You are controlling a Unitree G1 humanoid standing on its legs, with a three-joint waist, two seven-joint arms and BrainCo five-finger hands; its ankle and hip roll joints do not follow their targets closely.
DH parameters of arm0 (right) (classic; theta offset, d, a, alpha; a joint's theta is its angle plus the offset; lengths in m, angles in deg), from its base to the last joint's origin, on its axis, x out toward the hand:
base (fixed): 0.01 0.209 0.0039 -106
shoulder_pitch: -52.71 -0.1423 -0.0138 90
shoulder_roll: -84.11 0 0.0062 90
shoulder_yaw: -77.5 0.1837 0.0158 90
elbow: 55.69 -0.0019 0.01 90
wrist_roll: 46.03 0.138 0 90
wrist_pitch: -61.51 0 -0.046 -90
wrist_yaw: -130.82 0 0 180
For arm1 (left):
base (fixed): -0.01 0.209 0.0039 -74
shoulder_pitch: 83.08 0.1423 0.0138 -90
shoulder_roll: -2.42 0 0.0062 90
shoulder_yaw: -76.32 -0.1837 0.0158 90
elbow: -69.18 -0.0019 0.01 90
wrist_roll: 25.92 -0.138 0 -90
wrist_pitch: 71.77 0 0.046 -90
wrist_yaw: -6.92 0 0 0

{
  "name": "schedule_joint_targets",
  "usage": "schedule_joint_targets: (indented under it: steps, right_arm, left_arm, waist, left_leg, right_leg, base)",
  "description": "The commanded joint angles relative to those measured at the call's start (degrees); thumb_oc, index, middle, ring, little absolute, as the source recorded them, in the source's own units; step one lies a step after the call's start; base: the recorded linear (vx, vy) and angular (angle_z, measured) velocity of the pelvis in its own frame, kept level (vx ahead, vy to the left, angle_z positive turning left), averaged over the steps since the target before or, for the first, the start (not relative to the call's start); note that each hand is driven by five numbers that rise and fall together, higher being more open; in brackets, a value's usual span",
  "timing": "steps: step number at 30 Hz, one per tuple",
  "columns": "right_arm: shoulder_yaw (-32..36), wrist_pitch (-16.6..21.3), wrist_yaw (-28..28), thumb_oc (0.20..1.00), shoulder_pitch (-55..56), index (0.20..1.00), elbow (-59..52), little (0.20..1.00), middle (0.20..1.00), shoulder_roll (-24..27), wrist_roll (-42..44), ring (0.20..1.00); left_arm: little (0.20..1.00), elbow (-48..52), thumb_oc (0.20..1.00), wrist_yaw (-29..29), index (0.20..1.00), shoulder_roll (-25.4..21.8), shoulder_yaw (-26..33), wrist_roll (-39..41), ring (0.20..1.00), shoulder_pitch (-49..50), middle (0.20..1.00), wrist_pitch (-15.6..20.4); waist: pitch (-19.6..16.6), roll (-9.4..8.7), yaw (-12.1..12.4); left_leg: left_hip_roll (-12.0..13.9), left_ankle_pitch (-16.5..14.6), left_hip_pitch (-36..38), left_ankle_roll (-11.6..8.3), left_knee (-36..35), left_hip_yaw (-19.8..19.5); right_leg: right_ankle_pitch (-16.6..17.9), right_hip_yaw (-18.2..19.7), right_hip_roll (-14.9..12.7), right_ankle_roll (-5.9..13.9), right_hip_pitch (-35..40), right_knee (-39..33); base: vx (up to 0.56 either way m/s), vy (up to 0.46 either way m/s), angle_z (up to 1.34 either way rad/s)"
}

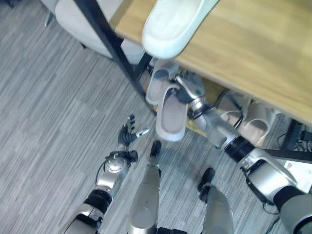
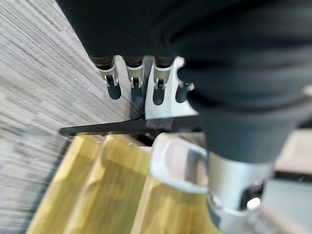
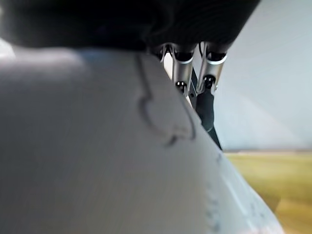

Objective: Arrange the slippers neatly on the shoe rack.

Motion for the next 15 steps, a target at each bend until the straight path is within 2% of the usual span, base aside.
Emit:
schedule_joint_targets:
  steps: [1, 5, 10, 11, 12, 13, 14, 15]
  right_arm:
    - [2.30, -1.40, 4.61, 0.200, -0.26, 0.200, 1.57, 0.200, 0.200, 0.10, -0.85, 0.200]
    - [3.17, -2.04, 6.41, 0.200, -2.84, 0.200, 6.59, 0.200, 0.200, 3.42, 1.57, 0.200]
    - [3.35, -2.39, 8.22, 0.200, -4.14, 0.200, 12.22, 0.200, 0.200, 4.71, 4.74, 0.200]
    - [3.26, -2.39, 8.36, 0.200, -4.08, 0.200, 13.36, 0.200, 0.200, 4.46, 5.38, 0.200]
    - [3.26, -2.39, 8.36, 0.200, -4.08, 0.200, 13.36, 0.200, 0.200, 4.46, 5.38, 0.200]
    - [3.05, -2.30, 8.63, 0.313, -4.66, 0.313, 16.40, 0.313, 0.313, 3.34, 7.21, 0.313]
    - [2.86, -2.38, 8.56, 1.000, -5.11, 1.000, 18.00, 1.000, 1.000, 3.04, 7.92, 1.000]
    - [2.55, -2.44, 8.39, 1.000, -6.26, 1.000, 20.54, 1.000, 1.000, 1.84, 9.79, 1.000]
  left_arm:
    - [1.000, 3.24, 1.000, 0.86, 1.000, -1.80, -0.49, 0.46, 1.000, 1.76, 1.000, 4.61]
    - [1.000, 3.84, 1.000, 1.68, 1.000, -2.97, -0.68, -1.02, 1.000, -0.29, 1.000, 4.75]
    - [1.000, 2.56, 1.000, 3.10, 1.000, -3.87, -0.74, -2.28, 1.000, -3.23, 1.000, 4.79]
    - [1.000, 2.16, 1.000, 3.42, 1.000, -4.09, -0.72, -2.42, 1.000, -3.82, 1.000, 4.79]
    - [1.000, 2.16, 1.000, 3.42, 1.000, -4.09, -0.72, -2.42, 1.000, -3.82, 1.000, 4.79]
    - [1.000, 1.66, 1.000, 3.88, 1.000, -4.23, -0.78, -2.38, 1.000, -4.99, 1.000, 4.76]
    - [1.000, 1.55, 1.000, 4.07, 1.000, -4.35, -0.87, -2.37, 1.000, -5.37, 1.000, 4.80]
    - [1.000, 1.14, 1.000, 4.45, 1.000, -4.53, -1.23, -1.98, 1.000, -6.53, 1.000, 4.82]
  waist:
    - [-5.46, -1.59, 0.25]
    - [-5.86, -1.63, -0.30]
    - [-6.09, -1.89, -0.89]
    - [-6.29, -2.06, -1.05]
    - [-6.29, -2.06, -1.05]
    - [-6.09, -2.14, -1.11]
    - [-6.03, -2.16, -1.14]
    - [-5.78, -2.22, -1.29]
  left_leg:
    - [1.80, -7.15, -3.87, 0.13, 6.58, 1.27]
    - [1.76, -8.25, -8.62, 0.25, 9.92, 0.50]
    - [1.63, -8.80, -11.43, 0.35, 11.15, 0.20]
    - [1.75, -10.60, -10.86, 0.12, 11.41, 0.22]
    - [1.75, -10.60, -10.86, 0.12, 11.41, 0.22]
    - [1.83, -10.68, -10.52, 0.10, 10.95, 0.27]
    - [1.82, -10.64, -10.33, 0.08, 10.64, 0.33]
    - [1.71, -10.49, -10.12, 0.03, 10.03, 0.36]
  right_leg:
    - [0.77, 4.11, -0.30, 0.54, -2.91, 0.15]
    - [-1.01, 4.76, -0.49, 0.05, -7.87, 4.31]
    - [-1.81, 4.90, -0.68, -0.18, -10.73, 5.84]
    - [-3.30, 5.14, -0.55, 0.15, -10.27, 6.05]
    - [-3.30, 5.14, -0.55, 0.15, -10.27, 6.05]
    - [-3.26, 4.99, -0.47, 0.19, -10.00, 5.44]
    - [-3.19, 4.95, -0.50, 0.22, -9.72, 5.00]
    - [-3.08, 4.81, -0.49, 0.31, -9.43, 4.35]
  base:
    - [-0.07, 0.079, 0.06]
    - [-0.01, 0.020, -0.02]
    - [0.02, 0.005, 0.03]
    - [0.09, -0.007, 0.02]
    - [0.09, -0.017, 0.01]
    - [0.00, 0.000, 0.00]
    - [0.00, 0.000, 0.00]
    - [0.00, 0.000, 0.00]
